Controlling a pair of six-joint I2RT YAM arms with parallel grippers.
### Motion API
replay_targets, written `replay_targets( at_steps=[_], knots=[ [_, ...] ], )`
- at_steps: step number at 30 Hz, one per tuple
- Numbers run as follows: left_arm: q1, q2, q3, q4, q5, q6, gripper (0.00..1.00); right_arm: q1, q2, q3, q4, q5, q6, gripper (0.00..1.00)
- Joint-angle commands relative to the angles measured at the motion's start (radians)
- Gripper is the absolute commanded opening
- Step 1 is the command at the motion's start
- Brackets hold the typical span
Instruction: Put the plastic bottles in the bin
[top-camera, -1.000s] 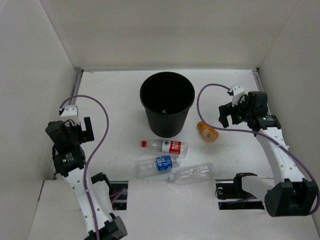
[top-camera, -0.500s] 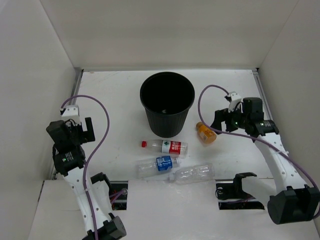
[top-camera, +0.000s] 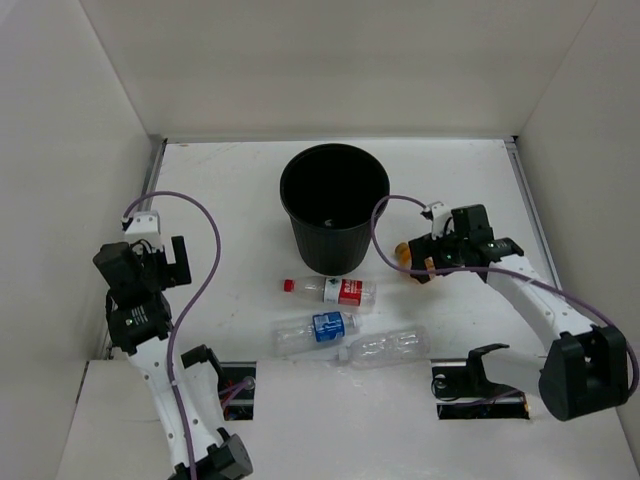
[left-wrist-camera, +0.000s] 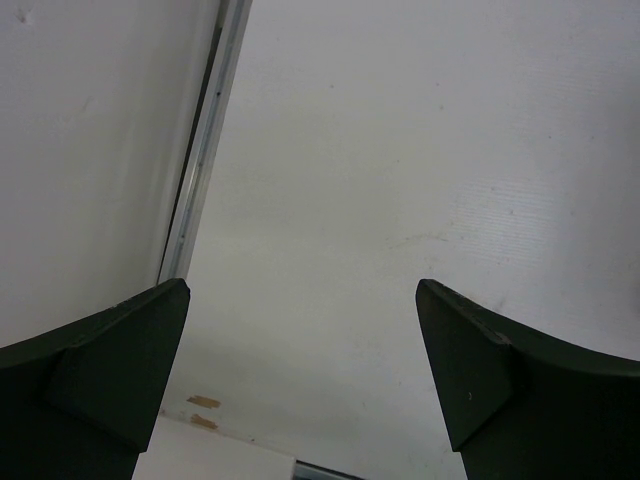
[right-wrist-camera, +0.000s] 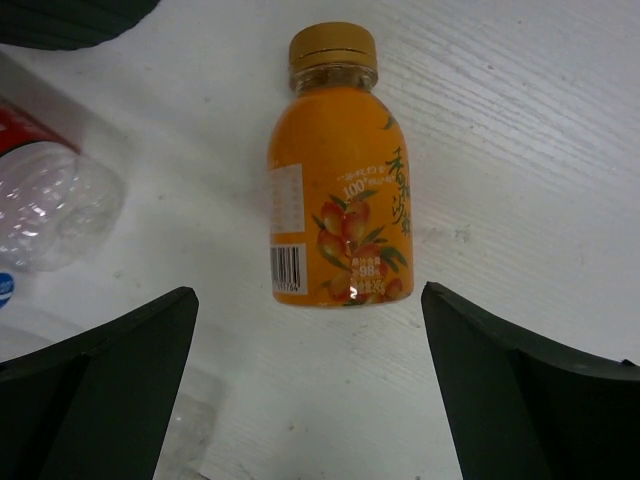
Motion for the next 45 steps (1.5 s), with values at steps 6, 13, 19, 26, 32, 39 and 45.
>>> replay_targets(
  at_steps=[6,13,19,26,32,39,45],
  knots=[
    [-0.005,-0.044,0.042,-0.021,0.011,0.035,1.0,0.05,0.158,0.089,0.085,0.084,-0.044,0.94],
    [-0.005,-0.061,0.051,-0.041,0.003,0.061,1.0,0.062,0.315,0.145,0.062,0.123,-0.056,0.87],
    [-0.005,-0.075,0.048,-0.054,0.0,0.076,1.0,0.059,0.336,0.144,0.076,0.155,-0.065,0.57],
    [-0.005,-0.074,0.045,-0.055,0.0,0.076,1.0,0.053,0.277,0.167,0.03,0.161,-0.096,0.17],
    [-0.005,-0.074,0.039,-0.05,0.0,0.078,1.0,0.036,0.139,0.311,-0.118,0.149,-0.118,0.0],
    [-0.005,-0.068,0.019,-0.038,0.001,0.076,1.0,0.066,0.07,0.607,-0.306,0.13,-0.111,0.0],
    [-0.002,-0.066,-0.008,-0.021,0.012,0.067,1.0,0.169,0.106,0.852,-0.263,0.097,-0.046,0.0]
  ],
)
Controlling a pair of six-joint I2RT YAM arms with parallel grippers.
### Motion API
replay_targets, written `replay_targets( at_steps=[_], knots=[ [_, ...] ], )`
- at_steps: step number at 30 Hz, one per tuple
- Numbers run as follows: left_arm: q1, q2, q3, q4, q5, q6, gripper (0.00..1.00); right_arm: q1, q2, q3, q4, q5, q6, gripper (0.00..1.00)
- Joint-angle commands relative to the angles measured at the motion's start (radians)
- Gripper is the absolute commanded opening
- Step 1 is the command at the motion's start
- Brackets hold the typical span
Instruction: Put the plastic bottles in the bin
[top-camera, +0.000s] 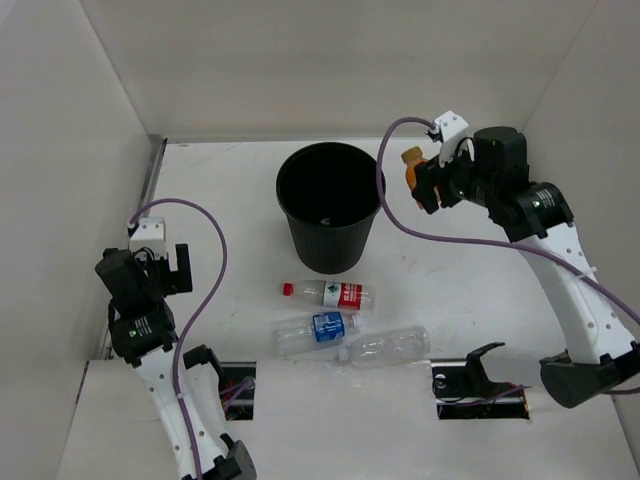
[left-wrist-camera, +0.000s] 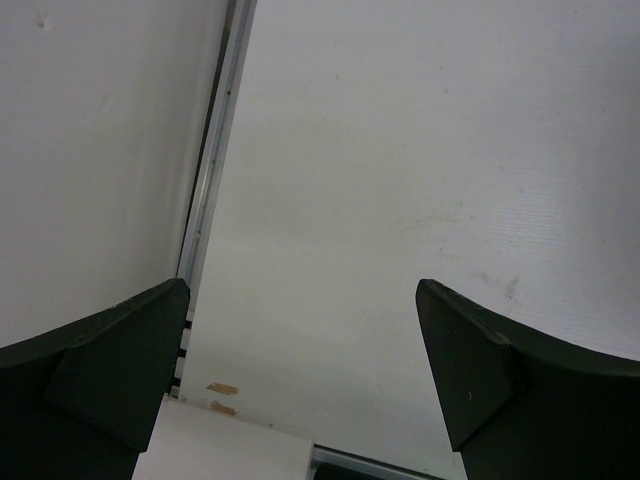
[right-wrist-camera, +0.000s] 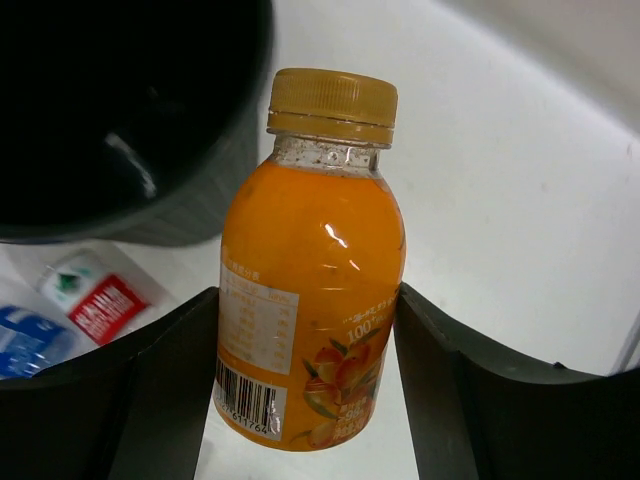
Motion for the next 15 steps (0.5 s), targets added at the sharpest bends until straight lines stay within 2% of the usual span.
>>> replay_targets(
  at_steps=[1,7,15],
  knots=[
    [-0.003,0.001,-0.019,0.04,0.017,-0.001,1.0,0.061,0.021,0.109,0.047,-0.044,0.053,0.0],
    [-0.005,-0.005,-0.017,0.025,0.021,-0.006,1.0,0.171,0.153,0.259,0.084,-0.077,0.077,0.0],
    [-0.022,-0.015,-0.008,0.002,0.064,-0.012,1.0,0.248,0.298,0.252,0.184,-0.16,0.139,0.01]
  ],
)
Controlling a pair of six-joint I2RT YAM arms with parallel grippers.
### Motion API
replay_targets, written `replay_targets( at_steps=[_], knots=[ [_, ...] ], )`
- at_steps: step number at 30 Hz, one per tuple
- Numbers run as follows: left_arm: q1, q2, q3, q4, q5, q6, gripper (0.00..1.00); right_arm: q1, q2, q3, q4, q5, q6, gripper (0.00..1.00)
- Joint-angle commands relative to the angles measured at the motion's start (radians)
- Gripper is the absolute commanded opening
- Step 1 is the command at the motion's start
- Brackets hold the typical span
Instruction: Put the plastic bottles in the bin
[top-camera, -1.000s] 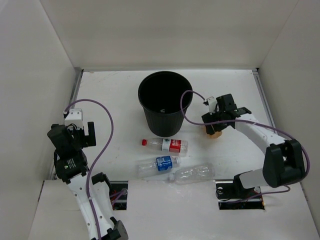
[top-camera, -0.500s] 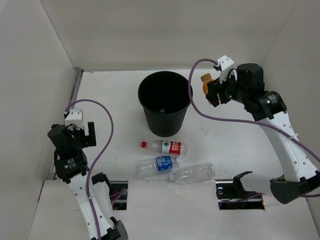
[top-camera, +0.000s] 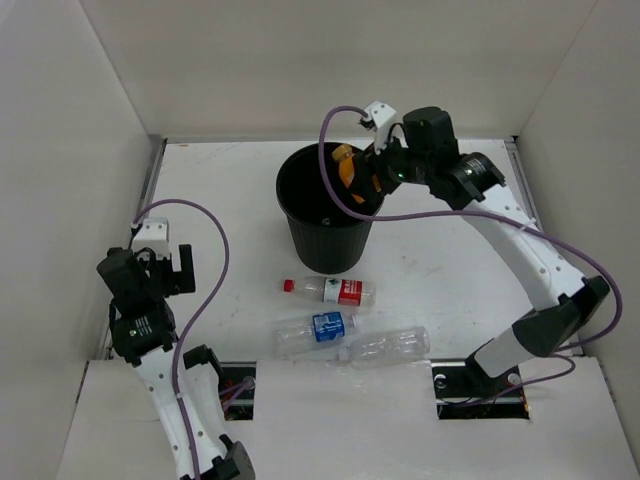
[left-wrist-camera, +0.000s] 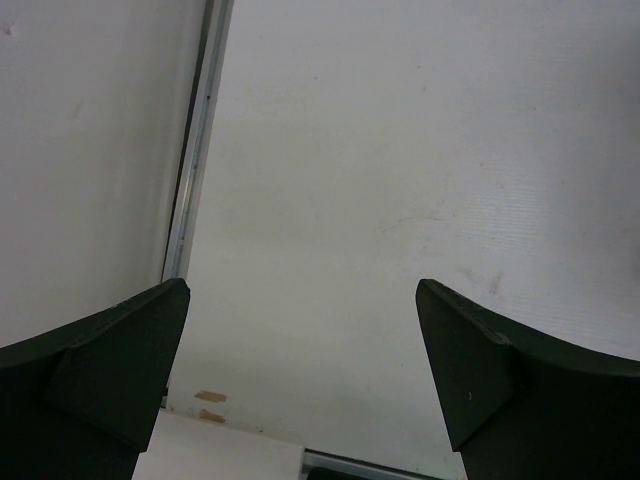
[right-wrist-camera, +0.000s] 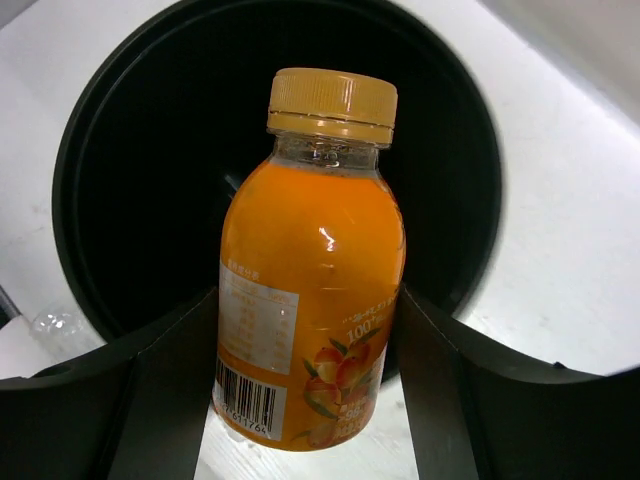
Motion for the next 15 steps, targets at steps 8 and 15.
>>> replay_targets(
  at_steps=[8,15],
  knots=[
    [-0.062,-0.014,0.006,-0.024,0.085,0.001,1.0,0.074,0.063,0.073,0.098,-0.029,0.037,1.0],
    [-0.188,0.021,0.03,-0.004,0.227,0.008,1.0,-0.019,-0.041,0.156,0.087,0.057,0.005,1.0]
  ],
)
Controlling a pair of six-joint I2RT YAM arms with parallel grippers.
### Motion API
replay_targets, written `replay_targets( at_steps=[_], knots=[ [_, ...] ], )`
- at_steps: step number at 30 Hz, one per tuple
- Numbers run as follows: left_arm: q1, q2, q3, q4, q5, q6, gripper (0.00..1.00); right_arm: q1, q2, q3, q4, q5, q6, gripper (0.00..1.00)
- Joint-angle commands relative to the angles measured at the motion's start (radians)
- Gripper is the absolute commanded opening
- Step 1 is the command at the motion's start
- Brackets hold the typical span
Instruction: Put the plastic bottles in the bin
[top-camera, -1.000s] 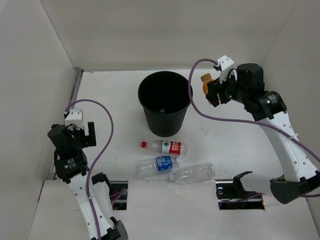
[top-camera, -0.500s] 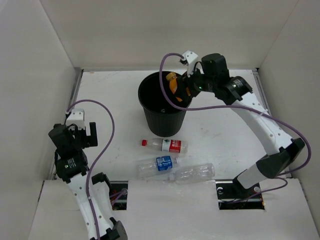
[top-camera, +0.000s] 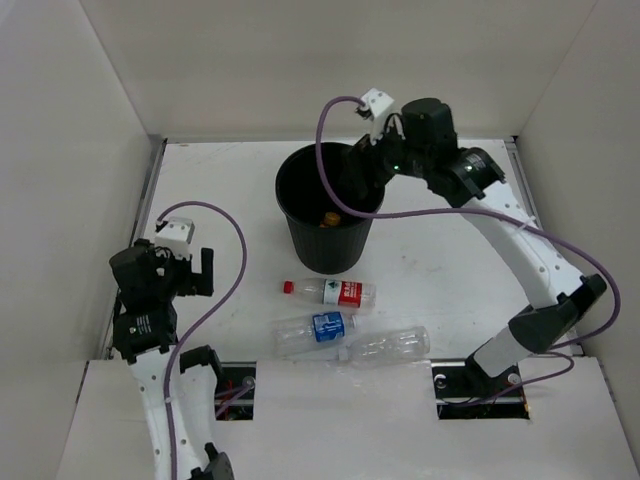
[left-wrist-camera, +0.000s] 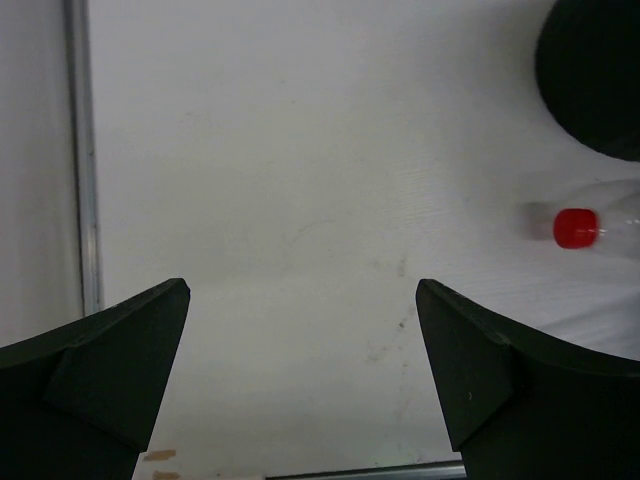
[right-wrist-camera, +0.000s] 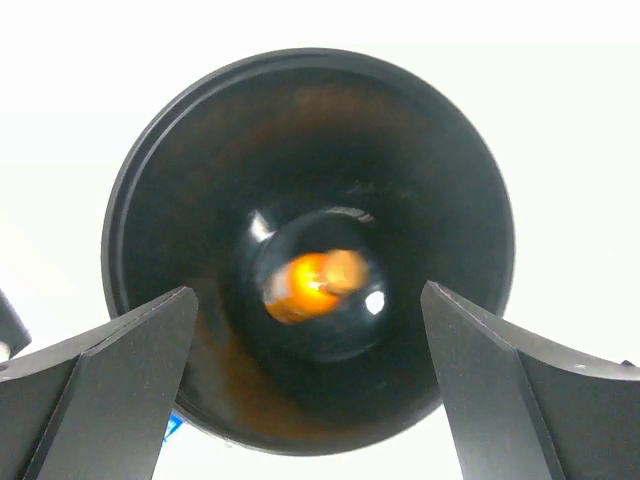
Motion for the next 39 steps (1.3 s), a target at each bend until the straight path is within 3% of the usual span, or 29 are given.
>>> replay_targets(
  at_steps=[1,9,15,21,26,39],
  knots=[
    [-0.086,0.022,0.033,0.045,0.106,0.016,1.0,-0.103,-0.13,0.074,0.061,0.06,-0.023,1.0],
    [-0.44,0.092,0.044,0.064,0.18,0.26,1.0,-0.533,-0.3,0.005,-0.031,0.023,-0.057,1.0],
    [-0.805,0.128,-0.031,-0.013,0.105,0.482,1.0,-0.798,-0.484,-0.142,-0.026,-0.057,-0.035,1.0],
    [-1.085,0.148,-0.16,0.088,0.008,0.616,1.0,-0.988,-0.689,-0.268,-0.068,-0.172,0.005,1.0],
    [-1.133,0.23,-0.215,0.197,0.005,0.7,1.0,-1.09,-0.817,-0.291,-0.123,-0.247,0.032,1.0],
    [-0.985,0.483,-0.258,0.528,0.027,0.847,0.97,-1.113,-0.969,-0.29,-0.244,-0.276,0.1,1.0]
  ],
)
